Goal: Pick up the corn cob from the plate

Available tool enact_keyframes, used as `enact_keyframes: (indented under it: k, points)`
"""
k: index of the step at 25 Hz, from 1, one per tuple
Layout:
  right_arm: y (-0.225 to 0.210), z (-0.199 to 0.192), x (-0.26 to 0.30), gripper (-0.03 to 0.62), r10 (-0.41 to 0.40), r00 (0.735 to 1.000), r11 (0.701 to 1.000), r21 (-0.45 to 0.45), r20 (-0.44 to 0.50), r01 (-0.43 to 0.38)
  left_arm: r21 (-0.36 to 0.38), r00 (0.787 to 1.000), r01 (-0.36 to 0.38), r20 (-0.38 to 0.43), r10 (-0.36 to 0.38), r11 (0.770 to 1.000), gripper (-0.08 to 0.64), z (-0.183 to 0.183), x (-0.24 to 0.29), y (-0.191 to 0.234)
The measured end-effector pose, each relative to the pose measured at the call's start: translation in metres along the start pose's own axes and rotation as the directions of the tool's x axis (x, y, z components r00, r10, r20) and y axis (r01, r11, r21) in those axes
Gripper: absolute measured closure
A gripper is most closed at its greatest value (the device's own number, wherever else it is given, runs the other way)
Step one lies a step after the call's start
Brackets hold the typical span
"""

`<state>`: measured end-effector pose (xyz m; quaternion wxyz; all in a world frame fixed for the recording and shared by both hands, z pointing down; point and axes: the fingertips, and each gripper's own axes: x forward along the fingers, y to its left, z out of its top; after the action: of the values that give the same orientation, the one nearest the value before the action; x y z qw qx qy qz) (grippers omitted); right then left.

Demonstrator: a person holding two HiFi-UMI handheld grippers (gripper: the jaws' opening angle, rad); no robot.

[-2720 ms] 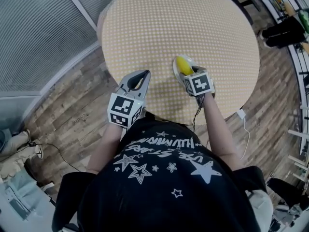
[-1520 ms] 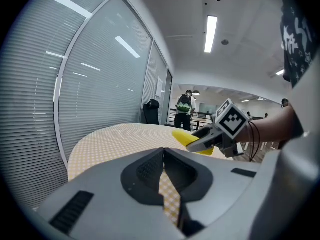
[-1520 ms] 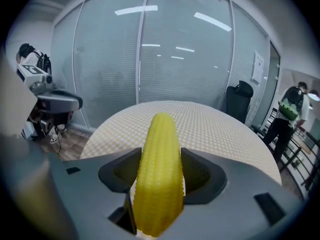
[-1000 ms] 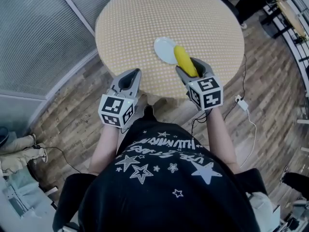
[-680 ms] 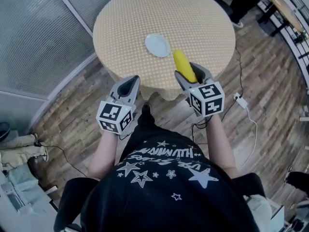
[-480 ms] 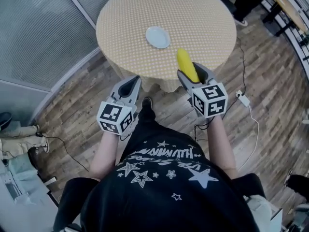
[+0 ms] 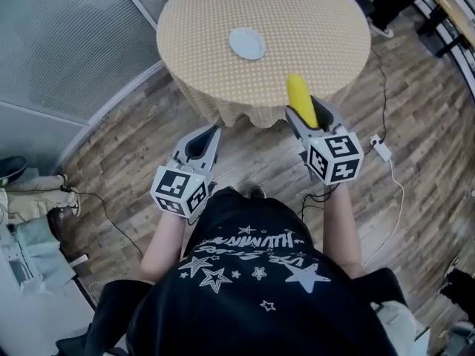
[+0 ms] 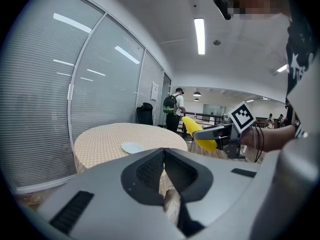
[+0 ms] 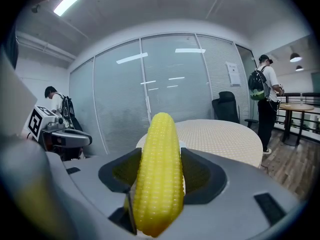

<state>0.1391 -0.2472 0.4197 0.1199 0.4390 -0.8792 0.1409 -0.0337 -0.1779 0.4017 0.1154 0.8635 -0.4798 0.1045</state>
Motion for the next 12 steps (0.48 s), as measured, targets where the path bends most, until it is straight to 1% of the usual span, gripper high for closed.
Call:
enact_keyframes:
  k: [6, 12]
  points:
    - [0.008, -0.005, -0.008, 0.341, -0.008, 1.0, 1.0, 0.011, 0.01, 0.008, -0.027, 1.0, 0.009, 0.011, -0.008, 1.0, 0.551, -0.006, -0.008, -0.007]
    - [0.04, -0.01, -0.025, 0.341, -0.005, 1.0, 1.0, 0.024, 0.022, 0.004, -0.043, 1.0, 0.008, 0.025, -0.007, 0.999, 0.551, -0.02, -0.041, -0.013]
